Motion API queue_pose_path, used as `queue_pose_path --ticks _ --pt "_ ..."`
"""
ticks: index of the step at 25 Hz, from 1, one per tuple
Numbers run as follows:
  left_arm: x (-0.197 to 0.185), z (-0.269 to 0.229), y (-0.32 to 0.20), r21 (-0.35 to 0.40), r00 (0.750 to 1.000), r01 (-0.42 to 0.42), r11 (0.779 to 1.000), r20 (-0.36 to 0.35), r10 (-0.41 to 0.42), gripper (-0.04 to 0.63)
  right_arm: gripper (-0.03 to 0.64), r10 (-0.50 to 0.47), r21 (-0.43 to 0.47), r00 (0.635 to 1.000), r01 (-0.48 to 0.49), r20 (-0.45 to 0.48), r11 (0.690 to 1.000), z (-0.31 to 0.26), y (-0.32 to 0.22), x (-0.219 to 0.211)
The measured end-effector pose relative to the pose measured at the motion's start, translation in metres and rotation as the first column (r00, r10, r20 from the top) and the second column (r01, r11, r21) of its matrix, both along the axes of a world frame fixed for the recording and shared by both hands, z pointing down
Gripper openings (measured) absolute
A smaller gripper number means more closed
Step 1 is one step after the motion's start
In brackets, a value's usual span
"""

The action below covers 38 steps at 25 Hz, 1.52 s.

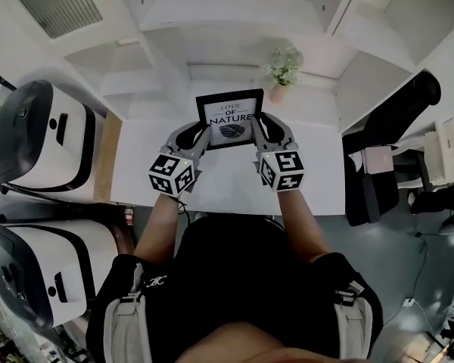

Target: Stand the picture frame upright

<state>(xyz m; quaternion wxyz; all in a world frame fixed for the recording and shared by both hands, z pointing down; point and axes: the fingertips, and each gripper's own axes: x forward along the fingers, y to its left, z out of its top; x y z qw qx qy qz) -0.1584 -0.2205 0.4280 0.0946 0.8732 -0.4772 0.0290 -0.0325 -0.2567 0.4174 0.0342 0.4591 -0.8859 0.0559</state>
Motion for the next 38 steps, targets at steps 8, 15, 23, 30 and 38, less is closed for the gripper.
queue_pose_path --ticks 8,15,23,30,38 --pt "-0.059 -0.001 0.015 0.01 0.994 0.107 0.994 0.011 -0.107 0.084 0.069 -0.102 0.002 0.995 0.102 -0.002 0.995 -0.002 0.005 -0.062" --pt "-0.111 0.01 0.025 -0.007 0.983 0.181 0.984 0.022 -0.18 0.084 0.069 -0.148 -0.02 0.989 0.148 -0.007 0.989 0.009 0.009 -0.117" --pt "-0.154 0.042 0.021 -0.071 0.983 0.18 0.981 0.035 -0.178 0.086 0.069 -0.118 -0.066 0.993 0.116 -0.03 0.991 0.038 0.009 -0.159" --pt "-0.183 0.075 -0.005 -0.119 0.991 0.126 0.985 0.061 -0.119 0.089 0.069 -0.031 -0.128 0.999 0.026 -0.041 0.991 0.073 -0.004 -0.183" --pt "-0.2 0.119 -0.048 -0.181 0.996 0.056 0.982 0.081 -0.042 0.089 0.069 0.081 -0.207 0.995 -0.089 -0.05 0.974 0.118 -0.032 -0.198"
